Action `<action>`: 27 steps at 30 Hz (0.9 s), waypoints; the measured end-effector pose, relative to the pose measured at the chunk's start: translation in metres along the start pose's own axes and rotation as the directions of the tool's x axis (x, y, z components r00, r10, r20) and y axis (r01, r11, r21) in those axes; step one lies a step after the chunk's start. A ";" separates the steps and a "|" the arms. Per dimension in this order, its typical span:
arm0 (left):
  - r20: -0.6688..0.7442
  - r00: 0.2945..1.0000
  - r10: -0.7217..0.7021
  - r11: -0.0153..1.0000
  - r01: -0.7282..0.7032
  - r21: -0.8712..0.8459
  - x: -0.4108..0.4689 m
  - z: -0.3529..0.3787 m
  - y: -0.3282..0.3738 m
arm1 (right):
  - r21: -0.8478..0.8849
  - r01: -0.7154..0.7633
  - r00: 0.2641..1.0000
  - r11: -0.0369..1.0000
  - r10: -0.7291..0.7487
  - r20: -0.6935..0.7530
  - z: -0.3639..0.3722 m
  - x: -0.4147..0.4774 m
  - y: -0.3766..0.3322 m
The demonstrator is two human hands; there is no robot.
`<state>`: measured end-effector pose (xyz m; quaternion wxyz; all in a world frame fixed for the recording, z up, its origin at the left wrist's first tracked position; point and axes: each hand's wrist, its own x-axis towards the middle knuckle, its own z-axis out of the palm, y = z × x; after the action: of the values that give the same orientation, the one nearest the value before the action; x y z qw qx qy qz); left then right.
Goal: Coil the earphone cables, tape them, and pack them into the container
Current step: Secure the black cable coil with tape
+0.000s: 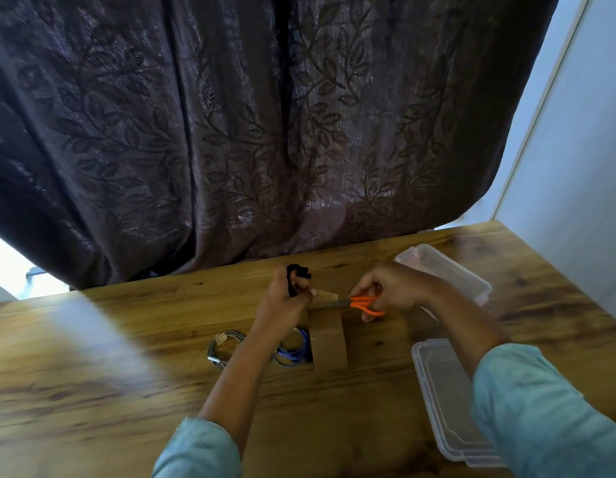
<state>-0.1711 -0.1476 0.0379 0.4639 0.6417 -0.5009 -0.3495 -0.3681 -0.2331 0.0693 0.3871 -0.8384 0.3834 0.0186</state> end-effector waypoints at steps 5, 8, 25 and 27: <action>-0.016 0.999 -0.050 0.997 0.049 -0.063 0.002 0.000 -0.004 | -0.001 -0.004 1.000 1.000 0.004 -0.030 -0.001 -0.001 -0.001; -0.015 0.998 -0.064 0.990 0.062 -0.129 0.003 0.000 -0.005 | -0.006 -0.005 1.000 1.000 0.005 -0.031 -0.001 0.000 -0.003; -0.147 0.983 -0.108 0.942 0.054 -0.332 0.001 -0.007 0.003 | 0.012 -0.076 0.997 0.997 0.076 -0.003 -0.001 0.000 -0.003; -0.181 0.976 -0.119 0.957 0.064 -0.282 -0.007 -0.004 0.000 | 0.090 -0.122 0.991 0.988 0.127 -0.043 0.000 -0.004 0.007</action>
<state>-0.1698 -0.1400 0.0393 0.5787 0.6249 -0.3692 -0.3720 -0.3754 -0.2332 0.0659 0.4117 -0.7954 0.4449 0.0055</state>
